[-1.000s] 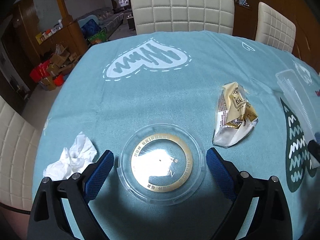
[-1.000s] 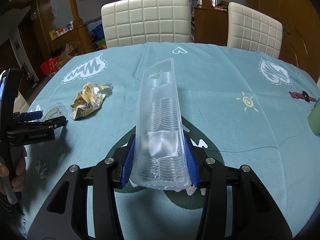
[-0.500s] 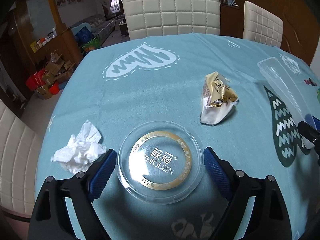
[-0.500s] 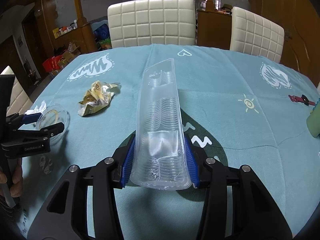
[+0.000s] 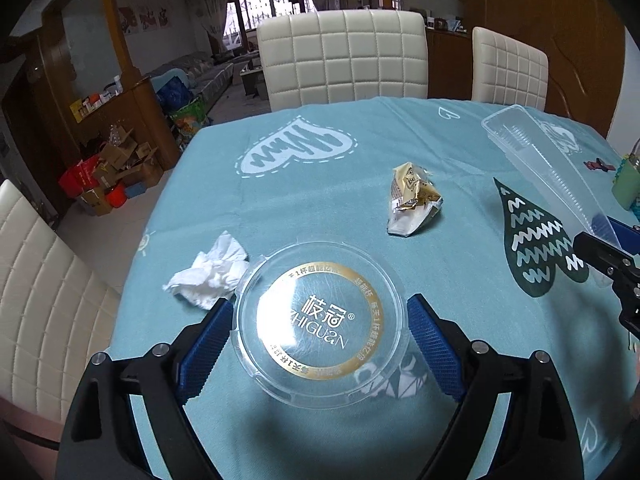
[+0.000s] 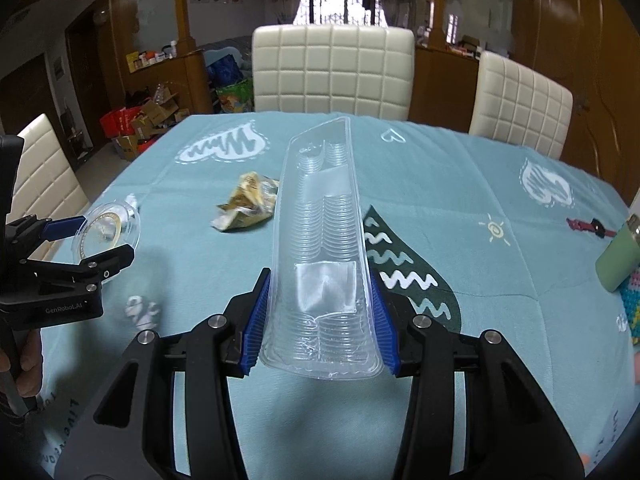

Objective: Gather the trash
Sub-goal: 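Carry the round lid and clear tray to the clear bin and release both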

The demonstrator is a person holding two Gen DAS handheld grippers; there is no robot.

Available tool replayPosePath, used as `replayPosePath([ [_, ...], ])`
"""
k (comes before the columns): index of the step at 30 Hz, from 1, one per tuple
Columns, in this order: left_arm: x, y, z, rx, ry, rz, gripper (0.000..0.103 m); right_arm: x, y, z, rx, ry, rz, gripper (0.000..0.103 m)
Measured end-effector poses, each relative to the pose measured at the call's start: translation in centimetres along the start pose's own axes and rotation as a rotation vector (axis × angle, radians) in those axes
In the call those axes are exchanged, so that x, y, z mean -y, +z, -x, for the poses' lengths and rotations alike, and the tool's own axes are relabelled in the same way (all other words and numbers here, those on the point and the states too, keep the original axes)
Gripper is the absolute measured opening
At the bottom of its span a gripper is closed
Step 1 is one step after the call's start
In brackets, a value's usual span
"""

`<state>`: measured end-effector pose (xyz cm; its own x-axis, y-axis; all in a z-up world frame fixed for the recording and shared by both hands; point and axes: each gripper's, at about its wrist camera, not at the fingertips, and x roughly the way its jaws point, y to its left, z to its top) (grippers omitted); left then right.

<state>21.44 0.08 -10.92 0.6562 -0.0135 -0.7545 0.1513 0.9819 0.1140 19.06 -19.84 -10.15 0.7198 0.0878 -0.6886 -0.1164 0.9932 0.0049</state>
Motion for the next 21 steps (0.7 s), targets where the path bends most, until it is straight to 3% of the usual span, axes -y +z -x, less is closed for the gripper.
replayPosePath([
  [15, -6.9, -3.8, 5.5, 0.073, 0.062, 0.052, 0.086, -10.1, 0.7, 2.3, 0.032, 0.065, 0.159, 0.050],
  [21, -11.6, -6.0, 7.2, 0.085, 0.106, 0.111, 0.086, -15.9, 0.8, 2.4, 0.035, 0.113, 0.244, 0.050],
])
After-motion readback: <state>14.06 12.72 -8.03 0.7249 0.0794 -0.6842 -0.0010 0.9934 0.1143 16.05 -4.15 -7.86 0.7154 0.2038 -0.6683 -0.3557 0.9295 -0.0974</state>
